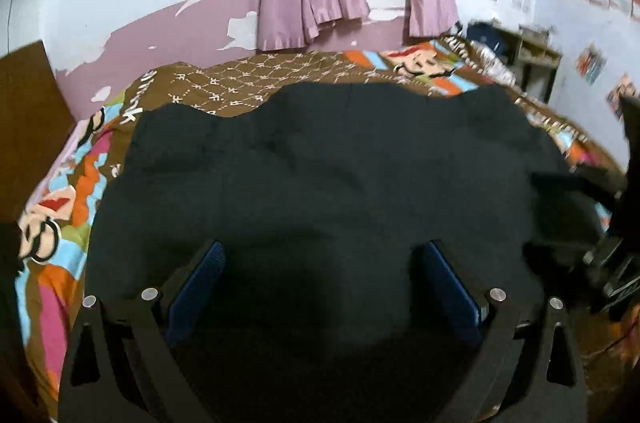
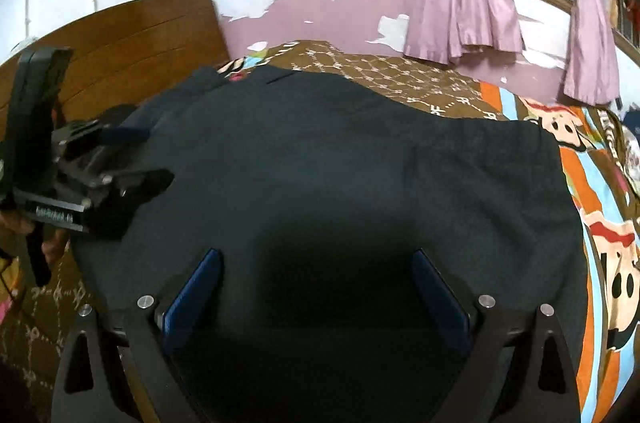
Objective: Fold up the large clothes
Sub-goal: 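Lower the folded black jacket onto the bedspread with both grippers, then press both grippers down on the jacket bundle to flatten it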
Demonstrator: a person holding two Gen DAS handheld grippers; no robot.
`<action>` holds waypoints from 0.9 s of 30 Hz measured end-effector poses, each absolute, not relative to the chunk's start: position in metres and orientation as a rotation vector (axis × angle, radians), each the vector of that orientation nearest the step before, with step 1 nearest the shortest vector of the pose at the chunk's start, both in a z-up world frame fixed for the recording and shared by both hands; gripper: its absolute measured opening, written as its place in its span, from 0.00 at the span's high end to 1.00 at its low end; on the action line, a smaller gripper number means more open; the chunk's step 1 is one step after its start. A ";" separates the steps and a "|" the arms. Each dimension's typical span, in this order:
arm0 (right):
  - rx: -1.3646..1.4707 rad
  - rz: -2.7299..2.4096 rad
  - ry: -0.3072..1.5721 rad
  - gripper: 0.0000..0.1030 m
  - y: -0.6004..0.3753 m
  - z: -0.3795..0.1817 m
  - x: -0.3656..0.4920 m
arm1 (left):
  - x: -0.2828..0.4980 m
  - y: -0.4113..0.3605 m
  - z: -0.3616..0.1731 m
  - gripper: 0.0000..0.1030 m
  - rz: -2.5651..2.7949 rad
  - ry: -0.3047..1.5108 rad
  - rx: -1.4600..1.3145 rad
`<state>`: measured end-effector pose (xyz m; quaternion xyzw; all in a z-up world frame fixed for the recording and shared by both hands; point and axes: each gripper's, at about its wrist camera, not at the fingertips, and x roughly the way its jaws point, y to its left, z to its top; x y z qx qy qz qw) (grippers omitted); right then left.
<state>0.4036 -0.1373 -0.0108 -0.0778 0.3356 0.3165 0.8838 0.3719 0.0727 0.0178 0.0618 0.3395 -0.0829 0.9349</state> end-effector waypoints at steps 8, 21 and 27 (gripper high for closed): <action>-0.081 0.583 0.749 0.07 -0.138 -0.011 0.456 | 0.417 0.077 0.013 0.04 -0.113 0.747 0.088; -0.019 0.512 0.789 0.05 -0.142 -0.024 0.494 | 0.452 0.109 0.010 0.01 -0.060 0.802 -0.027; -0.013 0.461 0.805 0.03 -0.145 -0.026 0.501 | 0.459 0.107 0.005 0.01 -0.073 0.842 -0.025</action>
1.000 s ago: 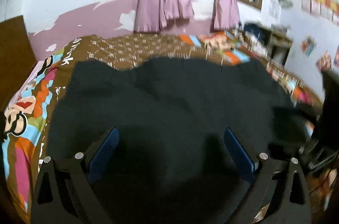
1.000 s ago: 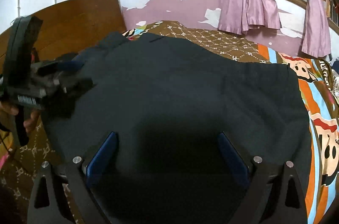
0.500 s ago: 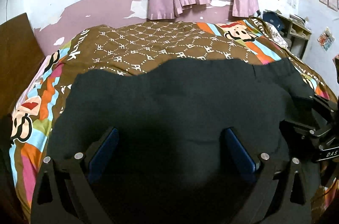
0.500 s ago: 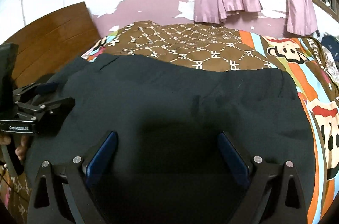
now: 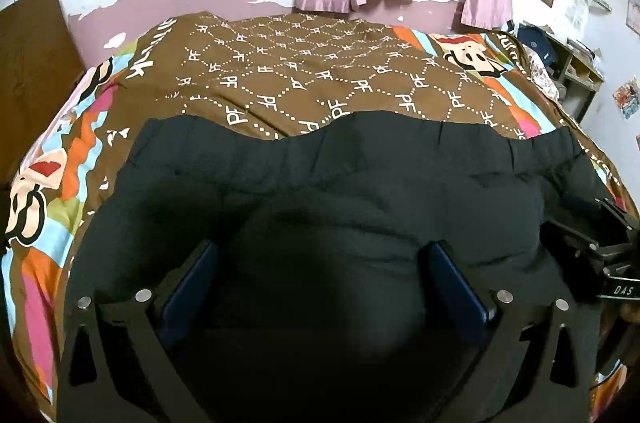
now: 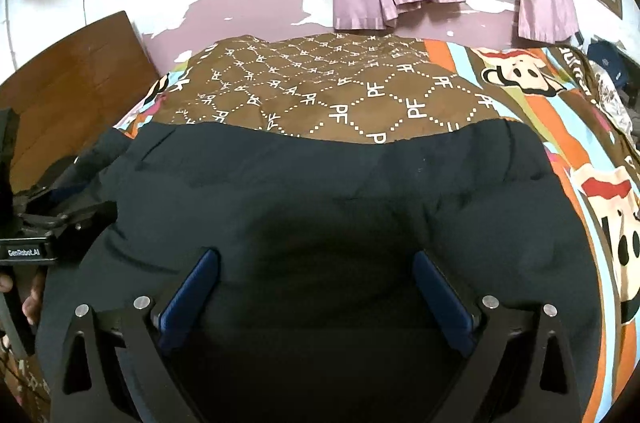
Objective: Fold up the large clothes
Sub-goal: 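Press both grippers down on the jacket bundle to flatten it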
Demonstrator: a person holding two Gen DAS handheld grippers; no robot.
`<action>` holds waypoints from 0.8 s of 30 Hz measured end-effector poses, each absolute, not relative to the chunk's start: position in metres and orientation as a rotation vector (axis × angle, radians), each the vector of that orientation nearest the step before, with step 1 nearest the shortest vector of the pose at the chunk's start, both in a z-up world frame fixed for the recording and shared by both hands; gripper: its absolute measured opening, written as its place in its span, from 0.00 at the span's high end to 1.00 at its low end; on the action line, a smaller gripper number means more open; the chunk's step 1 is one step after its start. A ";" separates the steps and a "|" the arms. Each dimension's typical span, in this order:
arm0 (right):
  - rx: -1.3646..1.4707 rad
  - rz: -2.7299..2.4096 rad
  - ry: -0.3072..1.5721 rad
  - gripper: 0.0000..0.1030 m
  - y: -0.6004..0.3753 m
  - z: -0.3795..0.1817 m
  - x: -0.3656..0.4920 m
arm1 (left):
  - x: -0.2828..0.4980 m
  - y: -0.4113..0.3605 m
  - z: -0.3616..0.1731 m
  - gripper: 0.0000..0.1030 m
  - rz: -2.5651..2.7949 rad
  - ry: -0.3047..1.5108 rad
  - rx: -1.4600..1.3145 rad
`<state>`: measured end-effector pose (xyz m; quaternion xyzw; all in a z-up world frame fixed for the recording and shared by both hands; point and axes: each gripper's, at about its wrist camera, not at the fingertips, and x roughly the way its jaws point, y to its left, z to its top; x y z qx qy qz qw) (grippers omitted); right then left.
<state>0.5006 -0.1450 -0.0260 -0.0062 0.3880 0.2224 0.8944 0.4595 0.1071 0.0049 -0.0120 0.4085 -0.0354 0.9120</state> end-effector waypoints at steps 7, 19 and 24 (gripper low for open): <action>0.008 0.505 0.832 0.00 -0.150 -0.043 0.501 | 0.453 0.103 -0.006 0.01 -0.077 0.814 -0.004; 0.075 0.544 0.854 0.00 -0.155 -0.058 0.508 | 0.459 0.103 -0.015 0.01 -0.089 0.800 -0.006; 0.084 0.552 0.844 0.00 -0.156 -0.059 0.506 | 0.458 0.100 -0.019 0.01 -0.089 0.787 0.003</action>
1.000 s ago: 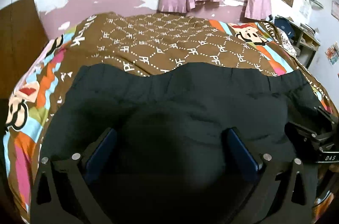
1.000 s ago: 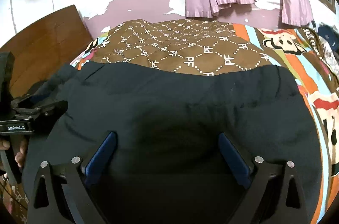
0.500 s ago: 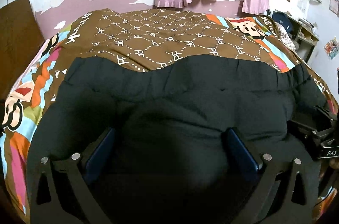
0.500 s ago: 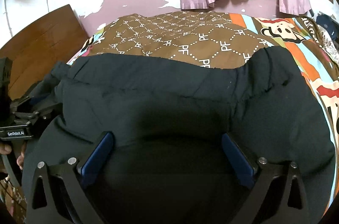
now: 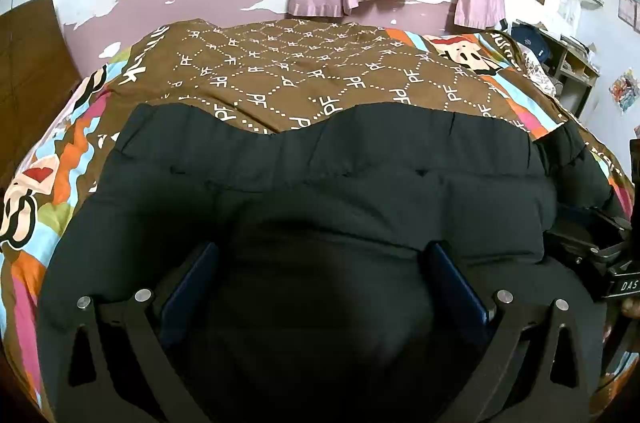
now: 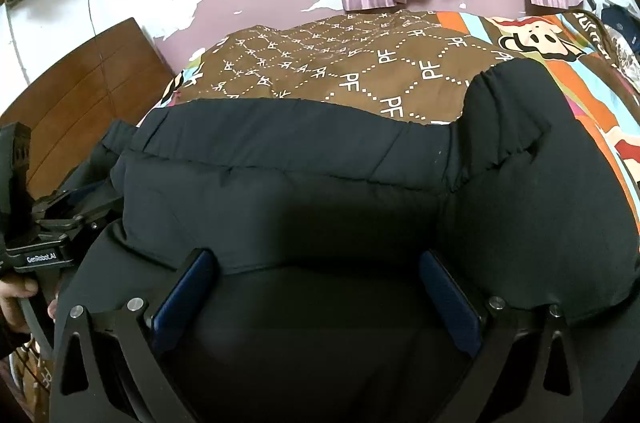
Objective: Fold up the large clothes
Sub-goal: 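Press both grippers down on the jacket bundle to flatten it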
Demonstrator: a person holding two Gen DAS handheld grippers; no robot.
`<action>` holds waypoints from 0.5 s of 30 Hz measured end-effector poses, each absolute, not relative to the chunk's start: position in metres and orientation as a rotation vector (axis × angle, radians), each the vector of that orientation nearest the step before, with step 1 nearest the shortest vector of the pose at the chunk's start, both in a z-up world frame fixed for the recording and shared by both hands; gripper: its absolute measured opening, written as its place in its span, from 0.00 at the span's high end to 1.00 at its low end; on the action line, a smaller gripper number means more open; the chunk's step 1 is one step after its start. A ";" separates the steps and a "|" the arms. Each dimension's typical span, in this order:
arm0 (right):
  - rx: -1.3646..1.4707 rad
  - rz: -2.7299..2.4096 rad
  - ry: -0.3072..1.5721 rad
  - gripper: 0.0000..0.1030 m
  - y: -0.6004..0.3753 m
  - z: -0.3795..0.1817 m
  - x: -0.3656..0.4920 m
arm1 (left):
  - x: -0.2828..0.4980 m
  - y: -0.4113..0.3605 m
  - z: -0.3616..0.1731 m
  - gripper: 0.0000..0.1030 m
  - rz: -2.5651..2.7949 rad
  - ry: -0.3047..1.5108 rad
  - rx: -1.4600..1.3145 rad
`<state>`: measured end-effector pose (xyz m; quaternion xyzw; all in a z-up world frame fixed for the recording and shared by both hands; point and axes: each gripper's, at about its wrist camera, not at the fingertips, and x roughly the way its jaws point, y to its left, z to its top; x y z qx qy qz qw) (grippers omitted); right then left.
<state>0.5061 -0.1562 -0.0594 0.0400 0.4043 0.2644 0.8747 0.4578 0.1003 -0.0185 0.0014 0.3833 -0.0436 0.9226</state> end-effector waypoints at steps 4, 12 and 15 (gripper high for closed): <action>0.116 0.572 0.818 0.00 -0.162 -0.063 0.505 | 0.456 0.102 -0.020 0.01 -0.099 0.772 -0.007; 0.112 0.569 0.825 0.00 -0.162 -0.065 0.507 | 0.458 0.101 -0.022 0.01 -0.098 0.775 -0.004; 0.110 0.568 0.828 0.00 -0.161 -0.065 0.506 | 0.457 0.102 -0.023 0.01 -0.098 0.771 -0.004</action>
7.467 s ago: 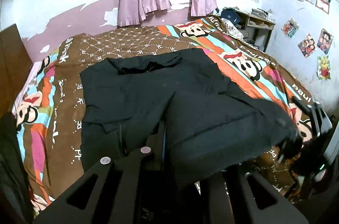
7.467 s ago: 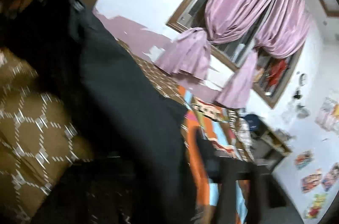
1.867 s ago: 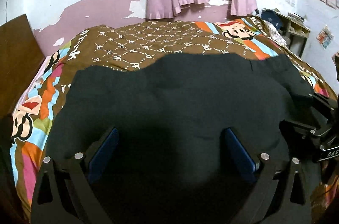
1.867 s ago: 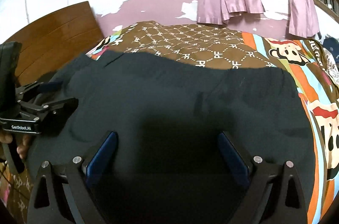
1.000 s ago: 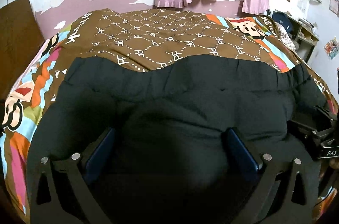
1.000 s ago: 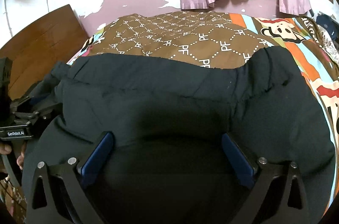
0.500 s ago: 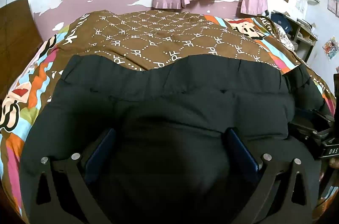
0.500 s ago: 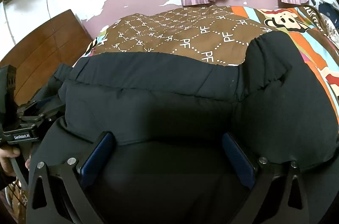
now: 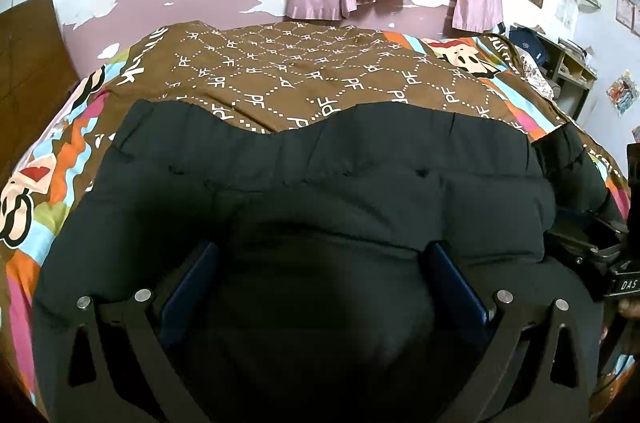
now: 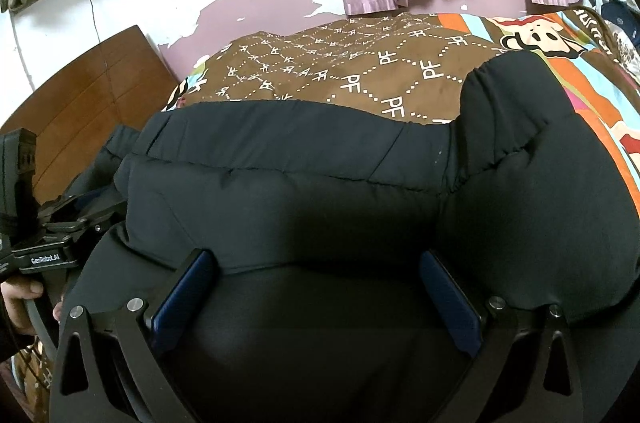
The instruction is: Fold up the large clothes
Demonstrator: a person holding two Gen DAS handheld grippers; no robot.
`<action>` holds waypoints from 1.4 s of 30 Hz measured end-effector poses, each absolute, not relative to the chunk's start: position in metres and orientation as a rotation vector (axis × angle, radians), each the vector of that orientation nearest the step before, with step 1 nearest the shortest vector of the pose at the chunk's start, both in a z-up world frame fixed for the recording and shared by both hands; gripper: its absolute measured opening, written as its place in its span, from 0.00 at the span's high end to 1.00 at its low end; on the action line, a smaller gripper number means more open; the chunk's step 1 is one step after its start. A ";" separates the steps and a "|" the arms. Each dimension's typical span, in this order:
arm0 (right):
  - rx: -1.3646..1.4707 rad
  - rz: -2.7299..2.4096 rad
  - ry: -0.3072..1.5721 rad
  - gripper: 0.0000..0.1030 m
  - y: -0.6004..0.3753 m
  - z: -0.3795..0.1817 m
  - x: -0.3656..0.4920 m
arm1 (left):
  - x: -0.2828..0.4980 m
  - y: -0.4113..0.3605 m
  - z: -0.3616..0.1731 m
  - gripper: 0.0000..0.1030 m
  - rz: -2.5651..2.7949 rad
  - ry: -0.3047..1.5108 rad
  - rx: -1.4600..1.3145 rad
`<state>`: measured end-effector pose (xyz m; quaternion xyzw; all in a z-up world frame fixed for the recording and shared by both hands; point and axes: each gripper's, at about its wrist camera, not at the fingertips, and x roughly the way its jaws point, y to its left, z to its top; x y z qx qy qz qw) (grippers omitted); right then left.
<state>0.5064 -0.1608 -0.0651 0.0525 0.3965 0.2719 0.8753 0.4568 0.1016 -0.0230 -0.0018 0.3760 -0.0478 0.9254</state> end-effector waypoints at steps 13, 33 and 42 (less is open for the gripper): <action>0.113 0.571 0.849 0.00 -0.160 -0.069 0.509 | 0.458 0.099 -0.025 0.01 -0.088 0.774 0.011; 0.023 0.416 0.606 0.00 -0.213 -0.005 0.471 | 0.426 0.136 0.018 0.01 0.015 0.664 0.054; 0.091 0.464 0.817 0.00 -0.284 -0.033 0.497 | 0.444 0.231 0.008 0.01 0.041 0.919 -0.199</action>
